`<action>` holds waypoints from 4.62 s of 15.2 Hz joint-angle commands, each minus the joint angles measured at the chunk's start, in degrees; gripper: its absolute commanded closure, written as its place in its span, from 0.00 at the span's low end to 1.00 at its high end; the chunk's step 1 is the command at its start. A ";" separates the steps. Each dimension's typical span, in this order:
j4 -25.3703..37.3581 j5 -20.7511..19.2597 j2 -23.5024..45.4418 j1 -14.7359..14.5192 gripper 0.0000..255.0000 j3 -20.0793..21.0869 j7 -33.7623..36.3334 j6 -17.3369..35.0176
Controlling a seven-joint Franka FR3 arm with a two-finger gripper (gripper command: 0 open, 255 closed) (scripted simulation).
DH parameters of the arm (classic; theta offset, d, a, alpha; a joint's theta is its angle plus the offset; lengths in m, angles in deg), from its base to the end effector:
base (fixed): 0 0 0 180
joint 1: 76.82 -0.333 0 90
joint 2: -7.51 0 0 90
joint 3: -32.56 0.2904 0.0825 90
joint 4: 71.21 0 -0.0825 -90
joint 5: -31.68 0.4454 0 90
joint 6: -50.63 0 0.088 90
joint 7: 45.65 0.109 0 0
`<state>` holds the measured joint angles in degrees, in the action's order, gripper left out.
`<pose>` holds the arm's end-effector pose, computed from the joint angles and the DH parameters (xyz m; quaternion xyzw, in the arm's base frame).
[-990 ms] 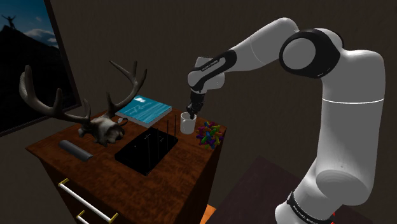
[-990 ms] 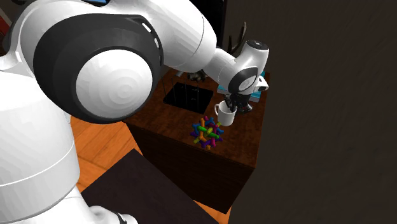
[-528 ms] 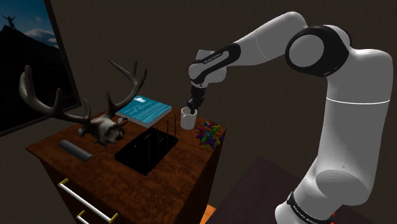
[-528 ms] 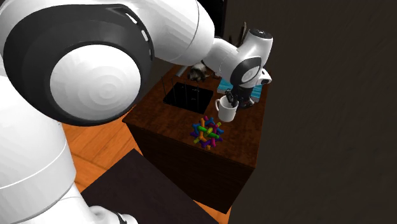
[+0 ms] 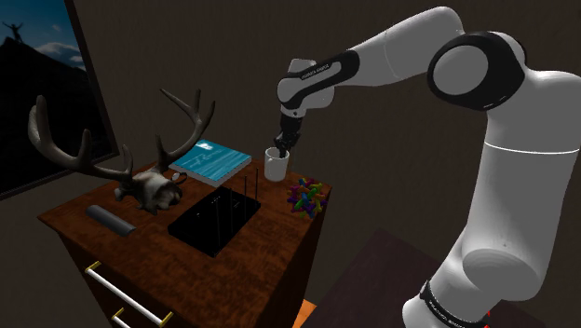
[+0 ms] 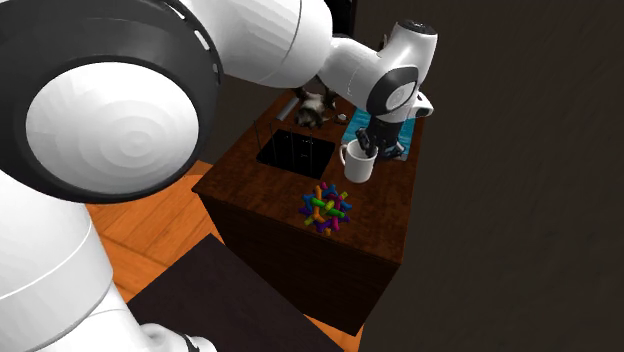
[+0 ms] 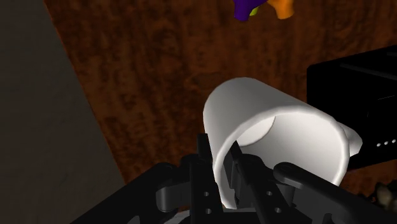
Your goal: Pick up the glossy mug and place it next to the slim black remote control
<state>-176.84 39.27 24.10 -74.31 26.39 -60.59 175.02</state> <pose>0.6685 -0.0942 0.3157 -0.9988 -0.0208 -0.0279 0.0351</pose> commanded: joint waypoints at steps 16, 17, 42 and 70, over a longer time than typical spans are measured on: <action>7.63 -1.20 -4.21 -0.08 1.00 -0.33 1.47 -11.75; 8.22 -1.25 -4.35 -0.08 1.00 -0.34 1.54 -12.47; 21.37 -5.72 10.06 -18.80 1.00 8.80 30.43 -9.27; 49.28 -8.84 36.06 -29.91 1.00 10.13 42.68 -10.74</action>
<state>-127.39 30.44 60.01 -104.24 36.52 -17.89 163.91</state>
